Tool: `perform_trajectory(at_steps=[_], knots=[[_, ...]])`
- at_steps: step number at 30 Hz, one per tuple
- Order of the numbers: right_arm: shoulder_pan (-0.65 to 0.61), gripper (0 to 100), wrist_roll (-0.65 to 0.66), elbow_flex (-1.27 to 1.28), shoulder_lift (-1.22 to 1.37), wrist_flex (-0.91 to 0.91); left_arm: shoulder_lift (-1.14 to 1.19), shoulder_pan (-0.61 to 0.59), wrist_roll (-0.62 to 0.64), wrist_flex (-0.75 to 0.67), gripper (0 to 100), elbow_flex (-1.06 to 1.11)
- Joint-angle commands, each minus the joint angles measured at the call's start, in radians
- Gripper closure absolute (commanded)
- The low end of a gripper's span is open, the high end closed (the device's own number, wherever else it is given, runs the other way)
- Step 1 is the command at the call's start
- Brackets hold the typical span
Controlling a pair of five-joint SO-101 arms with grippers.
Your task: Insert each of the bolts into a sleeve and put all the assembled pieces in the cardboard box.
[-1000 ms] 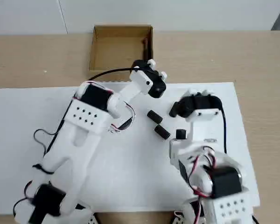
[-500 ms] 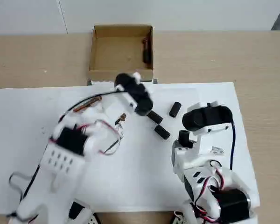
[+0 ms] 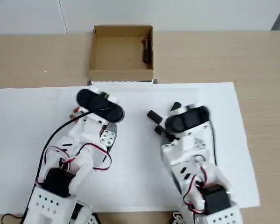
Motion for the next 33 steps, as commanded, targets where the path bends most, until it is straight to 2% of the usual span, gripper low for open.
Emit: perform_trajectory(at_steps=[1, 4, 7, 16, 21, 28, 33], knots=[[-0.085, 99.6, 0.012, 0.064, -0.073, -0.094, -0.087, -0.002, 0.057, -0.087, 100, 0.031], [-0.154, 99.6, 0.015, 0.121, -0.13, -0.143, -0.152, -0.002, 0.107, -0.117, 100, 0.07], [-0.209, 99.6, 0.058, 0.164, -0.176, -0.16, -0.226, -0.003, 0.216, -0.118, 100, 0.107], [-0.26, 99.6, 0.206, 0.233, -0.268, -0.196, -0.477, 0.0, 0.516, -0.118, 100, 0.223], [-0.263, 99.6, 0.218, 0.25, -0.266, -0.199, -0.585, 0.0, 0.578, -0.118, 100, 0.271], [-0.326, 99.6, 0.304, 0.278, -0.266, -0.283, -0.58, 0.0, 0.704, -0.129, 99, 0.266], [-0.34, 99.6, 0.305, 0.278, -0.266, -0.288, -0.58, 0.0, 0.709, -0.192, 99, 0.266]])
